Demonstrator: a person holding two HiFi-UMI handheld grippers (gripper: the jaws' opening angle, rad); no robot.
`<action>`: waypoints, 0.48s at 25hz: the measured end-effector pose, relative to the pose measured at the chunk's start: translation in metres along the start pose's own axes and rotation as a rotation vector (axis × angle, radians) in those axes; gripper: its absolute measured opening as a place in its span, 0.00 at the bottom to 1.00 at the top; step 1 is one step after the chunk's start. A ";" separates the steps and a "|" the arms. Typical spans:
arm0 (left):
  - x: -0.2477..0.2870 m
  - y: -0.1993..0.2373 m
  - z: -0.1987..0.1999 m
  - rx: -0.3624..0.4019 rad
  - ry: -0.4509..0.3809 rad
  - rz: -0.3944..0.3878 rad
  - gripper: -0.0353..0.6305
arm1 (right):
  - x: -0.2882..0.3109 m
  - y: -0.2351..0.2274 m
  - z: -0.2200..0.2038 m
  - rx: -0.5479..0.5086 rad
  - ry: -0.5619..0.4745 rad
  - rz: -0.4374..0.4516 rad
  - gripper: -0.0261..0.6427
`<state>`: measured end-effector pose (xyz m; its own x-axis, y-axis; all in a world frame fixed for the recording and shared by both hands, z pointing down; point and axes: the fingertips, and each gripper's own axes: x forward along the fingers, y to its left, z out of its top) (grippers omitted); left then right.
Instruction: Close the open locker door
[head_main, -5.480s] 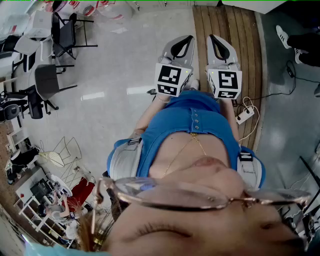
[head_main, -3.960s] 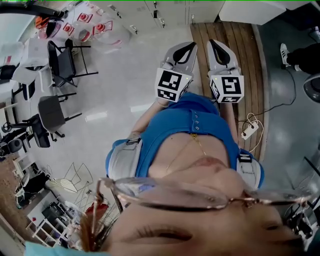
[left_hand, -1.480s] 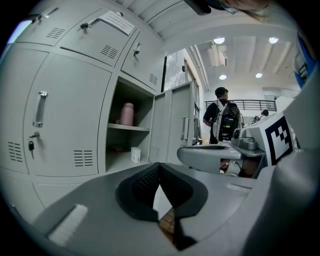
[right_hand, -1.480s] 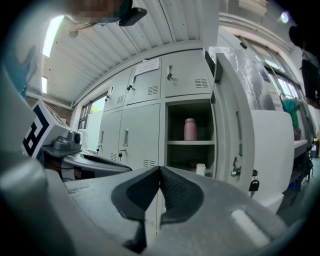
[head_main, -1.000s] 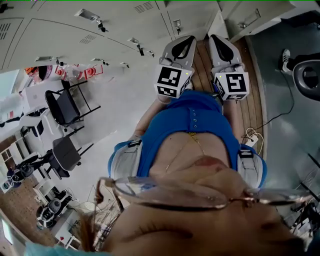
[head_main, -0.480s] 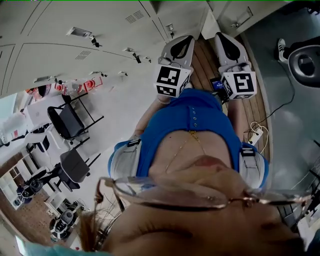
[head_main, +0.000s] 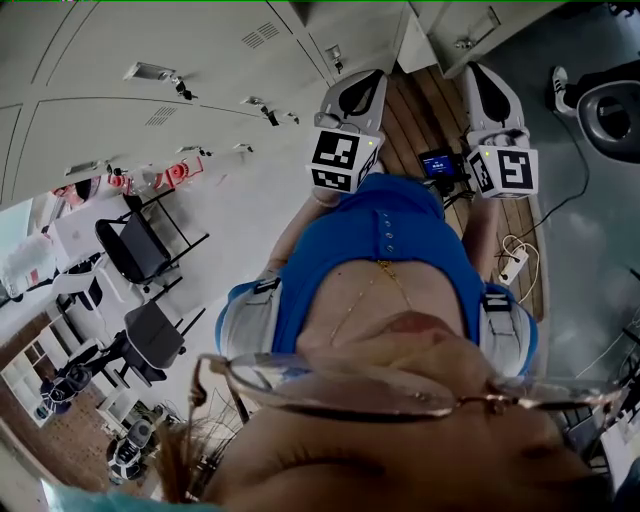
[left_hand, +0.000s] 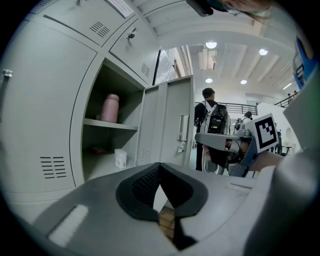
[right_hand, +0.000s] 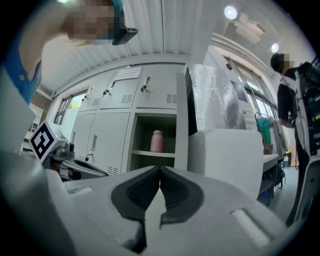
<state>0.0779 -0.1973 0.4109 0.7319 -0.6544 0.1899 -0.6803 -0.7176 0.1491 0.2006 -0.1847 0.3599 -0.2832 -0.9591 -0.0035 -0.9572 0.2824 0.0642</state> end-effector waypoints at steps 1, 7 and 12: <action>0.000 0.000 0.000 -0.001 0.000 -0.001 0.05 | -0.002 -0.005 0.001 0.005 -0.012 -0.008 0.04; -0.002 0.003 -0.003 -0.001 0.002 0.010 0.05 | -0.004 -0.034 0.003 0.008 -0.021 -0.056 0.11; -0.005 0.001 -0.003 -0.001 0.004 0.014 0.05 | 0.000 -0.046 0.003 -0.012 -0.008 -0.035 0.13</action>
<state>0.0733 -0.1941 0.4133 0.7220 -0.6635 0.1962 -0.6907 -0.7081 0.1472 0.2442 -0.1976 0.3542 -0.2503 -0.9681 -0.0142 -0.9657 0.2486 0.0755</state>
